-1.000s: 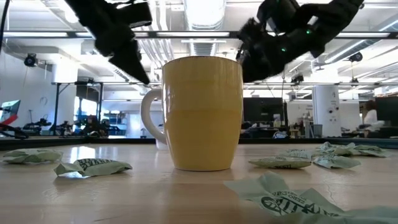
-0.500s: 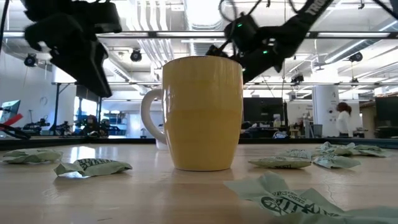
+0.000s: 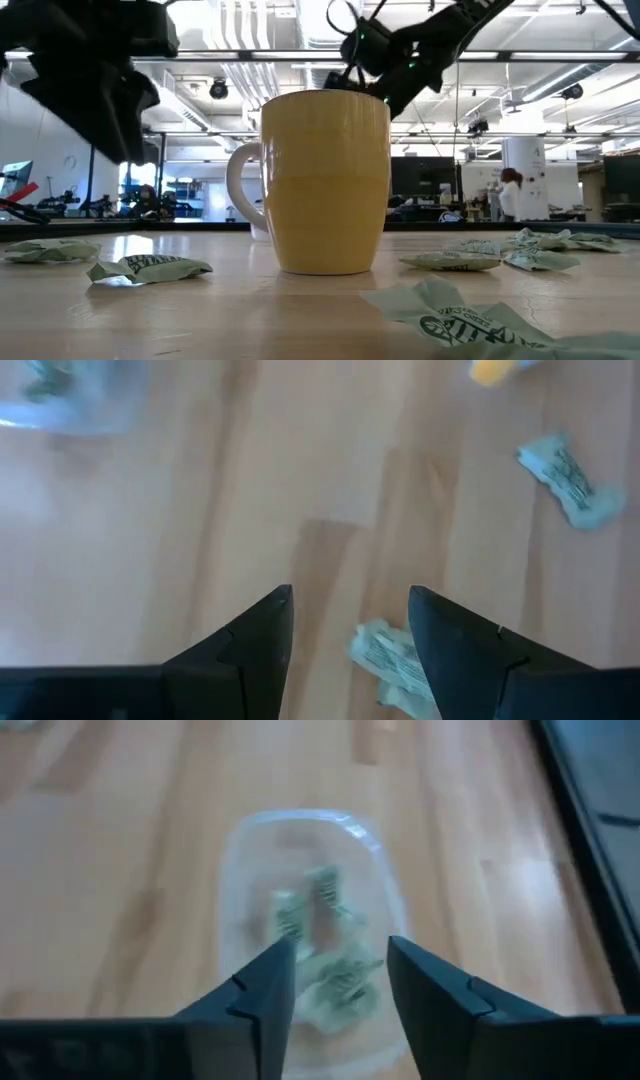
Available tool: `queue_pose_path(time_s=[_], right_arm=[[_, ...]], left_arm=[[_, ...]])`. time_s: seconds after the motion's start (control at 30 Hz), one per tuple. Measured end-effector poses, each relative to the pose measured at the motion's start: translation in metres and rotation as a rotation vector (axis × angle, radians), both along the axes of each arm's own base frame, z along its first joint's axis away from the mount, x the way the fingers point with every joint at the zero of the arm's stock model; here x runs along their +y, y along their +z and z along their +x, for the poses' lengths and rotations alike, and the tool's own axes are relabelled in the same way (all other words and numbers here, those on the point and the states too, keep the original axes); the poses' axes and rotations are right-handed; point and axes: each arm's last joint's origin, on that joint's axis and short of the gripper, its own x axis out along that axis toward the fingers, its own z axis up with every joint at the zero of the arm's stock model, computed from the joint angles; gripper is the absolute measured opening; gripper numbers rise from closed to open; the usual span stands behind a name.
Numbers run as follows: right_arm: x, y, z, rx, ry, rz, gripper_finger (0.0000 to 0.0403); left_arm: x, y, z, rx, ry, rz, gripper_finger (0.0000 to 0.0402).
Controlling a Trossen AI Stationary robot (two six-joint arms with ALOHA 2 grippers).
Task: Pick and place Stevia / Truvia into bins
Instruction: Put the stevia packet into the transparent bin
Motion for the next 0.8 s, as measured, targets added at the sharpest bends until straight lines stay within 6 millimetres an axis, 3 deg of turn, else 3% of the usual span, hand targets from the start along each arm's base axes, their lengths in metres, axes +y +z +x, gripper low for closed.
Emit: queue_pose_path(time_s=[0.3, 0.53, 0.8], right_arm=[[0.023, 0.003, -0.039, 0.062, 0.077, 0.001, 0.0156], [0.034, 0.007, -0.074, 0.028, 0.052, 0.027, 0.0143], [0.045, 0.018, -0.117, -0.049, 0.023, 0.042, 0.0133]], left_arm=[[-0.007, -0.021, 0.001, 0.144, -0.019, -0.153, 0.0182], [-0.009, -0.037, 0.004, 0.209, 0.001, -0.151, 0.0182], [-0.011, -0.051, 0.009, 0.260, 0.008, -0.133, 0.0131]])
